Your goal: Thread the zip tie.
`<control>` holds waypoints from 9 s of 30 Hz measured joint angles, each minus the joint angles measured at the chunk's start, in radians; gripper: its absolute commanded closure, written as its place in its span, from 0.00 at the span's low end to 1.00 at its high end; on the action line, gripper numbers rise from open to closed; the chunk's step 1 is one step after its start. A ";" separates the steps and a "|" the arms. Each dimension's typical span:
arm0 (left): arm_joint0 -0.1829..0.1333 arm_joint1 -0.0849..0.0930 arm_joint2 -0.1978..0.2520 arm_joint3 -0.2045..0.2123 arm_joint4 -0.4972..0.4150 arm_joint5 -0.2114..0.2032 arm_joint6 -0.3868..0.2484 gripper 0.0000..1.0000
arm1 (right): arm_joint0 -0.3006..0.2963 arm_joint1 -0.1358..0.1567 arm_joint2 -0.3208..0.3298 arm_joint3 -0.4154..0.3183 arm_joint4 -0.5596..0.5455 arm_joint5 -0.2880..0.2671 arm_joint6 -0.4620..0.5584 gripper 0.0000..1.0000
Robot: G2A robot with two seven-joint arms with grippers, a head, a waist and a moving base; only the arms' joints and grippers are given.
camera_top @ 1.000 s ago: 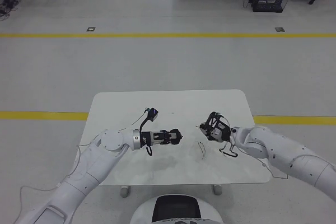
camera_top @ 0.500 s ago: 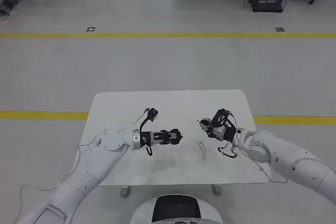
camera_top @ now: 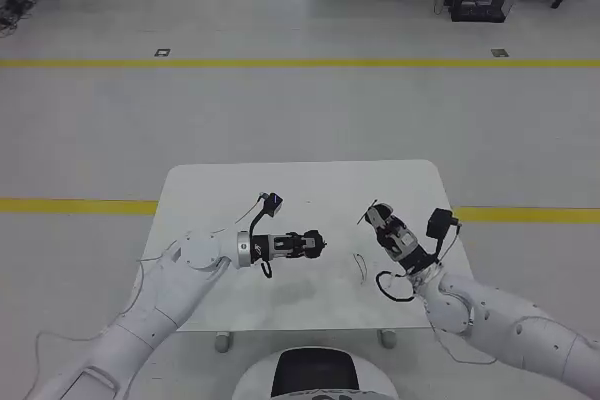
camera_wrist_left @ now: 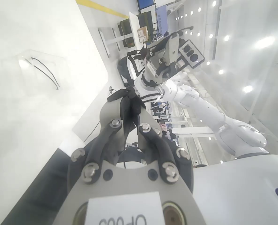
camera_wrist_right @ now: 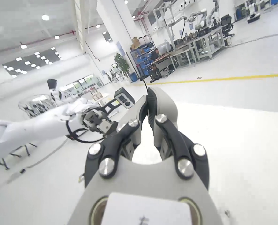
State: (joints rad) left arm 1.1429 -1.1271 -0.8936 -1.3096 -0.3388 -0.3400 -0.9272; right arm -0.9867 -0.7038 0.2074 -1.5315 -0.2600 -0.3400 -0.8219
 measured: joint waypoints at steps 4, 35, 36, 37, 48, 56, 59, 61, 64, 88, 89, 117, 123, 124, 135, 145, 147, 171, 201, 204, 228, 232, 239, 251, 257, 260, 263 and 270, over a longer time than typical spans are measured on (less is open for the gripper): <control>0.000 0.000 0.000 0.000 0.000 0.000 0.000 1.00 | 0.000 0.000 0.001 0.002 -0.020 0.000 0.000 1.00; 0.073 -0.035 0.071 0.039 -0.097 0.009 0.266 1.00 | -0.156 -0.077 0.058 -0.022 0.101 0.000 -0.060 1.00; 0.081 -0.036 0.073 0.040 -0.103 0.005 0.284 1.00 | -0.162 -0.081 0.069 -0.020 0.107 0.000 -0.042 1.00; 0.087 -0.037 0.075 0.042 -0.104 0.002 0.297 1.00 | -0.167 -0.084 0.076 -0.017 0.110 0.000 -0.032 1.00; 0.132 -0.040 0.045 0.013 -0.071 0.000 0.328 1.00 | -0.196 -0.112 0.112 -0.030 0.120 0.000 0.034 1.00; 0.136 -0.041 0.045 0.002 -0.058 0.001 0.339 1.00 | -0.202 -0.114 0.121 -0.031 0.123 0.002 0.052 1.00; 0.143 -0.040 0.039 -0.016 -0.023 0.000 0.363 1.00 | -0.216 -0.122 0.145 -0.031 0.119 0.000 0.086 1.00; 0.151 -0.038 0.029 -0.029 -0.007 0.000 0.369 1.00 | -0.226 -0.128 0.160 -0.032 0.115 0.000 0.103 1.00; 0.166 -0.037 0.012 -0.045 0.002 0.000 0.367 1.00 | -0.240 -0.138 0.179 -0.029 0.113 0.000 0.122 1.00; 0.174 -0.037 0.003 -0.051 0.008 0.000 0.361 1.00 | -0.292 -0.201 0.275 -0.017 0.048 0.000 0.170 1.00; 0.174 -0.037 0.003 -0.051 0.008 0.000 0.361 1.00 | -0.295 -0.204 0.280 -0.015 0.046 0.000 0.174 1.00; 0.174 -0.037 0.003 -0.051 0.008 0.000 0.361 1.00 | -0.392 -0.256 0.424 -0.013 -0.021 0.000 0.252 1.00; 0.174 -0.037 0.003 -0.051 0.008 0.000 0.361 1.00 | -0.409 -0.259 0.447 -0.025 -0.031 0.000 0.269 1.00; 0.174 -0.037 0.003 -0.051 0.008 0.000 0.361 1.00 | -0.411 -0.259 0.450 -0.025 -0.032 0.000 0.272 1.00; 0.174 -0.037 0.003 -0.051 0.008 0.000 0.361 1.00 | -0.428 -0.271 0.476 -0.027 -0.040 0.000 0.297 1.00; 0.174 -0.037 0.003 -0.051 0.008 0.000 0.361 1.00 | -0.438 -0.280 0.494 -0.029 -0.050 0.000 0.313 1.00; 0.174 -0.037 0.003 -0.051 0.008 0.000 0.361 1.00 | -0.440 -0.282 0.498 -0.026 -0.050 0.000 0.319 1.00; 0.174 -0.037 0.003 -0.051 0.008 0.000 0.361 1.00 | -0.465 -0.300 0.542 -0.037 -0.071 0.000 0.349 1.00; 0.174 -0.037 0.003 -0.051 0.008 0.000 0.361 1.00 | -0.481 -0.321 0.585 0.006 -0.130 0.000 0.403 1.00; 0.174 -0.037 0.003 -0.051 0.008 0.000 0.361 1.00 | -0.483 -0.326 0.588 0.011 -0.142 0.000 0.412 1.00; 0.174 -0.037 0.003 -0.051 0.008 0.000 0.361 1.00 | -0.495 -0.353 0.602 0.006 -0.203 0.000 0.449 1.00; 0.174 -0.037 0.003 -0.051 0.008 0.000 0.361 1.00 | -0.496 -0.356 0.606 0.010 -0.207 0.000 0.455 1.00; 0.174 -0.037 0.003 -0.051 0.008 0.000 0.361 1.00 | -0.500 -0.360 0.611 0.013 -0.212 0.000 0.462 1.00; 0.174 -0.037 0.003 -0.051 0.008 0.000 0.361 1.00 | -0.535 -0.345 0.635 -0.036 -0.136 0.000 0.499 0.00; 0.174 -0.037 0.003 -0.051 0.008 0.000 0.361 1.00 | -0.547 -0.331 0.640 -0.058 -0.102 0.000 0.541 0.00; 0.174 -0.037 0.003 -0.051 0.008 0.000 0.361 1.00 | -0.547 -0.331 0.640 -0.058 -0.103 0.000 0.539 0.00; 0.174 -0.037 0.003 -0.051 0.008 0.000 0.361 1.00 | -0.547 -0.331 0.640 -0.058 -0.103 0.000 0.539 0.00; 0.197 -0.024 -0.066 -0.031 -0.162 0.000 0.229 1.00 | -0.566 -0.310 0.667 -0.130 0.092 0.000 0.735 0.00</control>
State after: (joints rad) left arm 1.3396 -1.1508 -0.9601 -1.3402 -0.5010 -0.3400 -0.6978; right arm -1.5531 -1.0142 0.8745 -1.6617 -0.1681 -0.3400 -0.0872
